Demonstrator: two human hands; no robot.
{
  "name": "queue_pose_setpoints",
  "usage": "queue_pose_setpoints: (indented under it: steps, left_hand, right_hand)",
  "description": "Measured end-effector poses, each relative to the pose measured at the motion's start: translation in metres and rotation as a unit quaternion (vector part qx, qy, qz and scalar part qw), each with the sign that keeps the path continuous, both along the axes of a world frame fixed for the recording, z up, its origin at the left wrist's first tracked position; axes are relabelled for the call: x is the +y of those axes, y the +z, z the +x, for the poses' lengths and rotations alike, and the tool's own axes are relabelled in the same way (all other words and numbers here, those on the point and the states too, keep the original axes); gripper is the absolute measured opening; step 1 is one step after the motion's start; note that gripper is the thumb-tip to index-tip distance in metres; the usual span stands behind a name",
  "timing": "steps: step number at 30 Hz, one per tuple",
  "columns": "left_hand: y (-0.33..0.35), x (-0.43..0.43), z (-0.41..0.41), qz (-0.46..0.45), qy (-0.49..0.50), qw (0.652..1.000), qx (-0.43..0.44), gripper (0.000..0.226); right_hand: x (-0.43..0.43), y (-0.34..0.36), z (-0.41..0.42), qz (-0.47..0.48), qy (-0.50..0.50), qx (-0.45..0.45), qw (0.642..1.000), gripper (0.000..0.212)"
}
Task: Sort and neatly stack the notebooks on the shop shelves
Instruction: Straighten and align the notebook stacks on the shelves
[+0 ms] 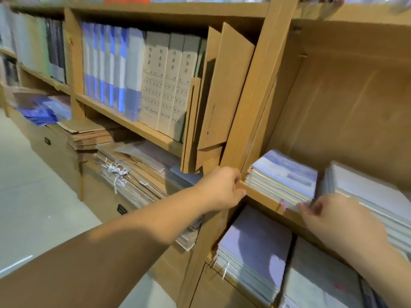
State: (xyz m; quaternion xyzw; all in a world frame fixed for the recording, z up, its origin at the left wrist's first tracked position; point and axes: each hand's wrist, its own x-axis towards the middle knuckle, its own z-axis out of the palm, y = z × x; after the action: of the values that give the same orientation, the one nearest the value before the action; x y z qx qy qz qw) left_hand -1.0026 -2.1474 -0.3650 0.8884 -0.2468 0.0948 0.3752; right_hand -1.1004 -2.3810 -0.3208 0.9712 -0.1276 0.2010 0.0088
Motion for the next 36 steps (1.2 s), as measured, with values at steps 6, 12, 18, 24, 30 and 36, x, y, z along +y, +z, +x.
queue_pose_setpoints:
  steps: [6, 12, 18, 24, 30, 36]
  left_hand:
    - [0.010, -0.009, 0.024, 0.069, 0.010, 0.998, 0.004, 0.019]
    - [0.009, -0.019, 0.037, 0.081, -0.047, 0.995, 0.029, 0.029]
    - [0.006, -0.027, 0.042, 0.122, -0.023, 0.992, -0.024, 0.036]
    - [0.001, -0.028, 0.040, 0.115, -0.013, 0.993, -0.039, 0.035]
    - [0.025, -0.021, 0.043, 0.116, -0.026, 0.993, -0.019, 0.024]
    - [0.033, -0.025, 0.037, 0.194, -0.017, 0.979, -0.068, 0.034]
  right_hand:
    - [0.005, -0.008, 0.006, 0.133, -0.009, 0.049, 0.990, 0.063]
    - [0.011, -0.010, 0.008, 0.147, -0.032, 0.028, 0.988, 0.049]
    - [0.015, -0.010, 0.011, 0.197, -0.041, 0.035, 0.979, 0.040]
    - [0.015, -0.009, 0.010, 0.181, -0.043, 0.036, 0.982, 0.040]
    - [0.011, 0.007, 0.009, 0.168, -0.051, 0.078, 0.981, 0.050]
    - [0.017, 0.015, 0.015, 0.145, -0.086, 0.092, 0.981, 0.050]
